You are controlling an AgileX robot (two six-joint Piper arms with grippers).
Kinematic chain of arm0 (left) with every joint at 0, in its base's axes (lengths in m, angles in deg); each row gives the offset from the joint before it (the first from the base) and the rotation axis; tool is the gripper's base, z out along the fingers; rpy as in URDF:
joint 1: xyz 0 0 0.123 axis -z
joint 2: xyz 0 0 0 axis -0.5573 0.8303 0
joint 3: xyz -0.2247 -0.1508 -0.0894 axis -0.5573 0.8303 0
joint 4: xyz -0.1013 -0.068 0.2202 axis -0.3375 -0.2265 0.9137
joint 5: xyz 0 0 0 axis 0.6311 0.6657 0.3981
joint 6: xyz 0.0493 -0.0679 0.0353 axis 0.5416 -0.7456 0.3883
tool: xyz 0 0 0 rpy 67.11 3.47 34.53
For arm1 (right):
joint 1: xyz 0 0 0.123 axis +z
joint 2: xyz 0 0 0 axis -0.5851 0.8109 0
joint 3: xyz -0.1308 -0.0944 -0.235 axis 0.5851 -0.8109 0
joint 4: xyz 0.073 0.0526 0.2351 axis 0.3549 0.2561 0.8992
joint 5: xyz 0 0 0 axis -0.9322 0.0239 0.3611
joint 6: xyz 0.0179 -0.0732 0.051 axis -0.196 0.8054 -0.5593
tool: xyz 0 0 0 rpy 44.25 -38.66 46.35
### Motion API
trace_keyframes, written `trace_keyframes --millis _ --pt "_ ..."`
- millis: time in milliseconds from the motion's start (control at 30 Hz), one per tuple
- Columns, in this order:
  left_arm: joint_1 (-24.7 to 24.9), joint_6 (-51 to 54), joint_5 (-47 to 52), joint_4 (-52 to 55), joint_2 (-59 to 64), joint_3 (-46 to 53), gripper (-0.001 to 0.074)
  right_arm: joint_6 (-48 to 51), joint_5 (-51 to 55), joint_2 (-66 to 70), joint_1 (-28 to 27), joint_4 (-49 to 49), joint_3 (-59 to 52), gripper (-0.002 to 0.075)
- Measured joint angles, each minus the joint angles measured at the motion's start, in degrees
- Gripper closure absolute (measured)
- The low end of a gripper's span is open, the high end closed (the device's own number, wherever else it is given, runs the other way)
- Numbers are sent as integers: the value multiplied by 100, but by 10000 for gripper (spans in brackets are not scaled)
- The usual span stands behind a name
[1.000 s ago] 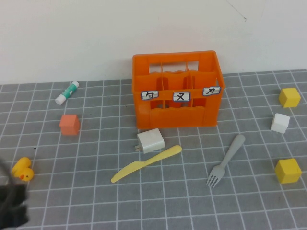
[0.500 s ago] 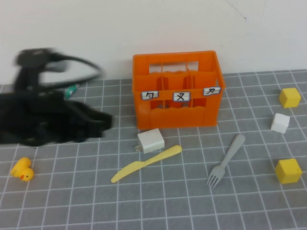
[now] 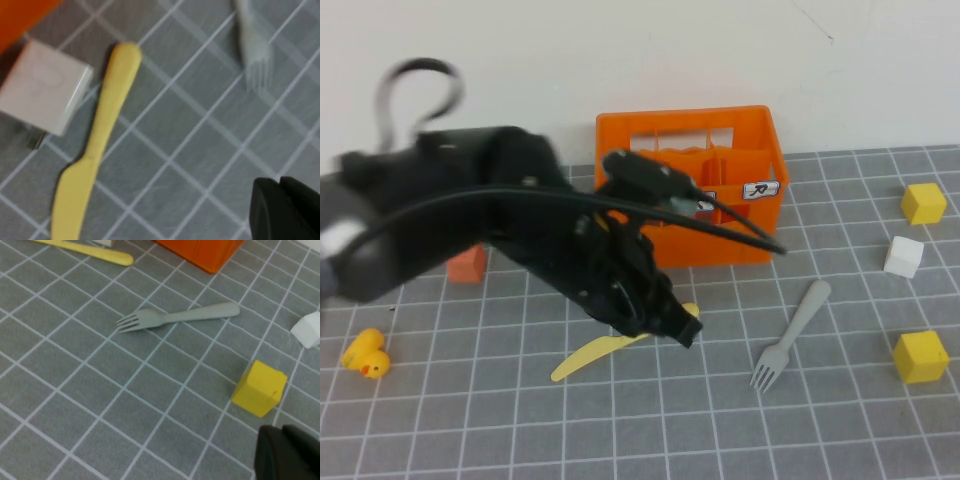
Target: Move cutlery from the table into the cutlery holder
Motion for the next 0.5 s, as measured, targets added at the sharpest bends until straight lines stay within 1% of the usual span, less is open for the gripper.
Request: trace_keyframes --millis 200,300,400,500 --pt "23 -91 219 679 840 -303 734 0 0 0 0 0 0 729" --pt "23 -41 219 915 1068 -407 698 0 0 0 0 0 0 729" --pt "23 125 160 1189 1239 -490 595 0 0 0 0 0 0 729" --pt "23 192 80 1446 1395 -554 451 0 0 0 0 0 0 729"
